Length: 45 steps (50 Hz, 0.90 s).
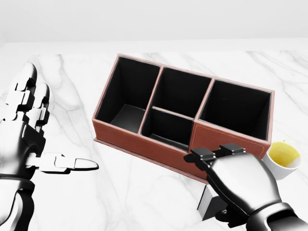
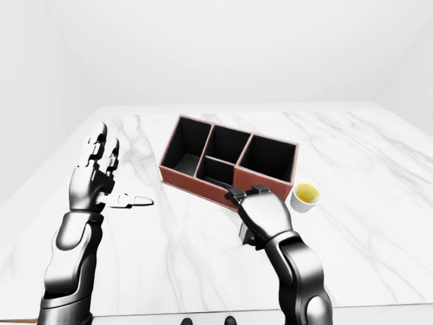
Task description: Pick up the book and place it in the right compartment of the caddy.
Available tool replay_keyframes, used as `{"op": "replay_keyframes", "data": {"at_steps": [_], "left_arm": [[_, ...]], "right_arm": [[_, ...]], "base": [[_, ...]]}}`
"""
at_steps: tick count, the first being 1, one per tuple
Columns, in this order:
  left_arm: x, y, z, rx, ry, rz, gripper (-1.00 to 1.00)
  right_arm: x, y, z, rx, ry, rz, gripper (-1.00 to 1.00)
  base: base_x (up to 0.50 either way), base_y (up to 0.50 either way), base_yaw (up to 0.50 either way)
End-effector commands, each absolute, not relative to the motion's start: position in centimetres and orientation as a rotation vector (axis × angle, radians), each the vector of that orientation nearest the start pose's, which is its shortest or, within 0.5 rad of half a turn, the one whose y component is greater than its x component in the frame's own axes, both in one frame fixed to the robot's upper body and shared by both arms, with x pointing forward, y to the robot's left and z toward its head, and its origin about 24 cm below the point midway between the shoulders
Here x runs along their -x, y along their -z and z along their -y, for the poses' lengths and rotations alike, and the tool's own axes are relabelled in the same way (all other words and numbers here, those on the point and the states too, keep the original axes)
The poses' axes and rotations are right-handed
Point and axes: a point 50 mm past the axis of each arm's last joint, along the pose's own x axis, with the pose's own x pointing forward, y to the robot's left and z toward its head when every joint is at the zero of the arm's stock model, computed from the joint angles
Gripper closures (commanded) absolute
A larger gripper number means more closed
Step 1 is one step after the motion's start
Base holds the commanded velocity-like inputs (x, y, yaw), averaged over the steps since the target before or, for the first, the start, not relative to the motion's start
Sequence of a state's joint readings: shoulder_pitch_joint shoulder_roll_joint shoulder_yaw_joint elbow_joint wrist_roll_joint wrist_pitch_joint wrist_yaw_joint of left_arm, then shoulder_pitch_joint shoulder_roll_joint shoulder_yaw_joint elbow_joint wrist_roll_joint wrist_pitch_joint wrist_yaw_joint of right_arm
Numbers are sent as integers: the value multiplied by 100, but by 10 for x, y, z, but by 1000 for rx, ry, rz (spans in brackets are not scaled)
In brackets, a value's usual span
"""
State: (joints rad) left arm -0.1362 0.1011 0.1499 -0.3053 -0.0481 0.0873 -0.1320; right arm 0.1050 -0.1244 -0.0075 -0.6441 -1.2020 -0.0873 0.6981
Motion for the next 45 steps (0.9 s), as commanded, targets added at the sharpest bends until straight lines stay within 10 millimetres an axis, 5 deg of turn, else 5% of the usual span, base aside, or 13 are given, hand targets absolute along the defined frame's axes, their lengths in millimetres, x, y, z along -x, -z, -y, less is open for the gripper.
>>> {"op": "replay_keyframes", "data": {"at_steps": [1,20,45], "left_arm": [[-270,-135,-183,-77,31,321,-100],[-271,-133,-184,-73,30,313,-100],[-272,-128,-187,-65,25,289,-100]], "right_arm": [[-207,-134,151,1426,-303,74,-34],[-213,-130,146,1434,-324,70,-30],[-224,-98,150,1445,-417,-67,-29]], "base": [[0,0,0],[0,0,0],[0,0,0]]}}
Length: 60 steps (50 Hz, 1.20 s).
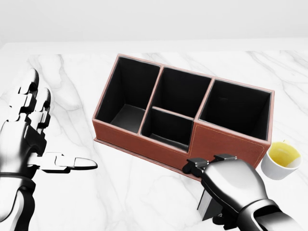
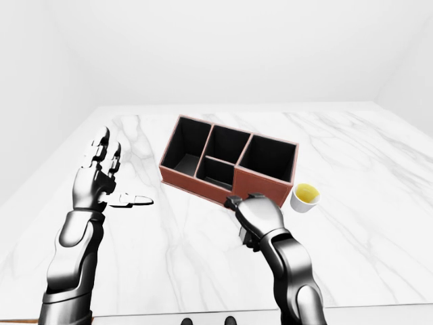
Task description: Pick up the book and place it in the right compartment of the caddy.
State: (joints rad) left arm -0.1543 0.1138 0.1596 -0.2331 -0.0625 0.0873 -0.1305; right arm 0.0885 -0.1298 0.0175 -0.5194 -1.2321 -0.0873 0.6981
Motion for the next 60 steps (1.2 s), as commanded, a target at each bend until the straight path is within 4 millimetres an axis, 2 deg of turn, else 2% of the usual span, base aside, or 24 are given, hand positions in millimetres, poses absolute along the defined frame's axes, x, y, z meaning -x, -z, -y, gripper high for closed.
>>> {"op": "replay_keyframes", "data": {"at_steps": [1,19,40,60], "left_arm": [[-272,-127,-187,-66,24,285,-100],[-276,-121,-187,-61,25,259,-100],[-276,-121,-187,-62,27,257,-100],[-276,-119,-190,-60,17,247,-100]], "right_arm": [[-225,-98,149,1447,-418,-67,-29],[-237,-93,152,1461,-431,-97,-28],[-239,-91,156,1478,-428,-121,-16],[-243,-83,159,1485,-447,-158,-18]], "base": [[0,0,0],[0,0,0],[0,0,0],[0,0,0]]}}
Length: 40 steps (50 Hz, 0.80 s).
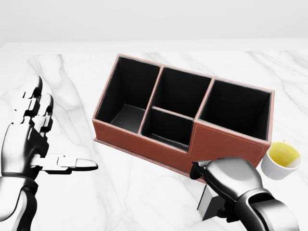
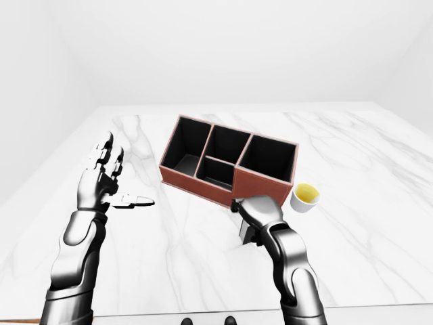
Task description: Pick up the book and place it in the right compartment of the caddy.
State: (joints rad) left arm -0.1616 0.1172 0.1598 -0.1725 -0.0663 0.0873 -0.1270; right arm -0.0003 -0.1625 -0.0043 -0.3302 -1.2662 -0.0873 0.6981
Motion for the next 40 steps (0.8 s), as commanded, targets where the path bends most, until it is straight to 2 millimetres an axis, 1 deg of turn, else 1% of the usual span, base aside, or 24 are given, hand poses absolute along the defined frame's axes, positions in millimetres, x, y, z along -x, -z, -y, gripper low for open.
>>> {"op": "replay_keyframes", "data": {"at_steps": [1,14,40], "left_arm": [[-276,-119,-190,-60,16,247,-100],[-276,-117,-192,-62,7,238,-100],[-275,-115,-192,-63,10,233,-100]], "right_arm": [[-243,-82,159,1484,-448,-163,-18],[-246,-72,165,1485,-467,-218,-19],[-251,-61,169,1485,-498,-266,-18]], "base": [[0,0,0],[0,0,0],[0,0,0]]}}
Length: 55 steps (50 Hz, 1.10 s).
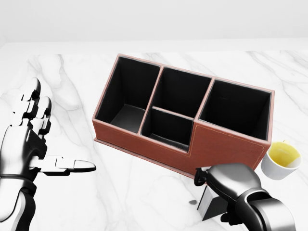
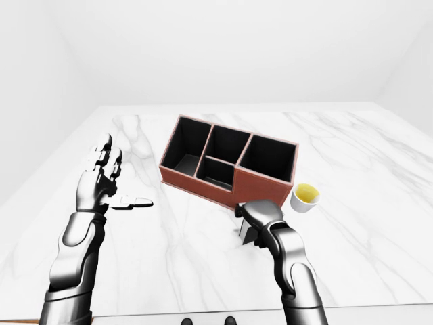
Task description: Pick up the book and place it in the right compartment of the caddy.
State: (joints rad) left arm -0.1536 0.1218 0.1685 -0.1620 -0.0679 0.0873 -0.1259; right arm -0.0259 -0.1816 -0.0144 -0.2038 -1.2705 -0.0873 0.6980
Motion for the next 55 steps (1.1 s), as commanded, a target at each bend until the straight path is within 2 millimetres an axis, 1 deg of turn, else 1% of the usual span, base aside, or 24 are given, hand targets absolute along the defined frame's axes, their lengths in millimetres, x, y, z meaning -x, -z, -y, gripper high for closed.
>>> {"op": "replay_keyframes", "data": {"at_steps": [1,21,23,34,55], "left_arm": [[-275,-115,-192,-64,10,232,-100],[-274,-114,-191,-67,11,228,-100],[-274,-114,-191,-66,11,227,-100],[-272,-115,-192,-66,7,235,-100],[-270,-114,-193,-65,4,230,-100]], "right_arm": [[-252,-60,169,1485,-500,-269,-18],[-254,-53,175,1488,-511,-312,-23],[-254,-53,175,1489,-513,-316,-27],[-253,-51,179,1493,-509,-331,-28],[-251,-43,185,1497,-521,-383,-29]], "base": [[0,0,0],[0,0,0],[0,0,0],[0,0,0],[0,0,0]]}}
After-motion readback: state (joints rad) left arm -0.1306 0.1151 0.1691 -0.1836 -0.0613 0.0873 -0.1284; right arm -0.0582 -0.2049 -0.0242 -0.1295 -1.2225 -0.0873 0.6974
